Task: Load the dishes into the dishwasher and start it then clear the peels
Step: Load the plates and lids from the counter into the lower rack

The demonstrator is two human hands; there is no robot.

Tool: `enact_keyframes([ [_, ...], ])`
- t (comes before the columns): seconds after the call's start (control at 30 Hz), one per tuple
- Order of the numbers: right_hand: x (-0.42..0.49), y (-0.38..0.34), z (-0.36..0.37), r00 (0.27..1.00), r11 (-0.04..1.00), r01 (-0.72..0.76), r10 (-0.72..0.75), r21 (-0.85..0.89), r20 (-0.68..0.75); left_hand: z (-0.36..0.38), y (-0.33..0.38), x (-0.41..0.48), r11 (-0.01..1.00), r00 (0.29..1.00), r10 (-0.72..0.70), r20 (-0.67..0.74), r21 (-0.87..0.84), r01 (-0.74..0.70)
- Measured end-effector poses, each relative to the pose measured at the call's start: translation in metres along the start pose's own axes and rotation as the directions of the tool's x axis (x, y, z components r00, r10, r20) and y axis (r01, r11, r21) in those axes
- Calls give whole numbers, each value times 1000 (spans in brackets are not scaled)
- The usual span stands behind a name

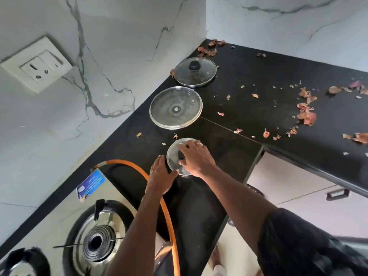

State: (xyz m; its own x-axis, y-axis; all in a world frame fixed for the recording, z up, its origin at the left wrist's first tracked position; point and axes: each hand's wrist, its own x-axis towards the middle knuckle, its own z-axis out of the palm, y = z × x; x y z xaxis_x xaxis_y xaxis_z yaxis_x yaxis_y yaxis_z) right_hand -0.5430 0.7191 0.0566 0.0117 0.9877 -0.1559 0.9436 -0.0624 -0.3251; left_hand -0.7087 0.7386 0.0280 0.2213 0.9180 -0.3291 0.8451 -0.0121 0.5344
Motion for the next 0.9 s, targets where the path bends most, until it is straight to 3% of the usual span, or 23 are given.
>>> enact_keyframes([
  [0.23, 1, 0, -1, 997, 999, 21, -19, 33, -80, 0, 8, -2, 983, 988, 148, -40, -105, -152],
  [0.5, -45, 37, -18, 971, 994, -57, 76, 91, -228, 21, 57, -7, 956, 975, 195, -110, -199, -213],
  [0.6, -85, 82, -22, 907, 969, -209, 242, 129, -344, 57, 107, -15, 940, 953, 300, -46, -154, -303],
  [0.7, -94, 82, -31, 889, 967, -174, 236, 187, -393, 48, 116, -5, 909, 904, 396, -161, -69, -410],
  [0.77, -135, 118, -36, 805, 932, -294, 360, 210, -471, 84, 159, -23, 820, 820, 568, -77, -38, -572],
  [0.9, -236, 184, -30, 582, 805, -538, 571, 252, -579, 159, 239, -90, 676, 671, 737, 83, -108, -729],
])
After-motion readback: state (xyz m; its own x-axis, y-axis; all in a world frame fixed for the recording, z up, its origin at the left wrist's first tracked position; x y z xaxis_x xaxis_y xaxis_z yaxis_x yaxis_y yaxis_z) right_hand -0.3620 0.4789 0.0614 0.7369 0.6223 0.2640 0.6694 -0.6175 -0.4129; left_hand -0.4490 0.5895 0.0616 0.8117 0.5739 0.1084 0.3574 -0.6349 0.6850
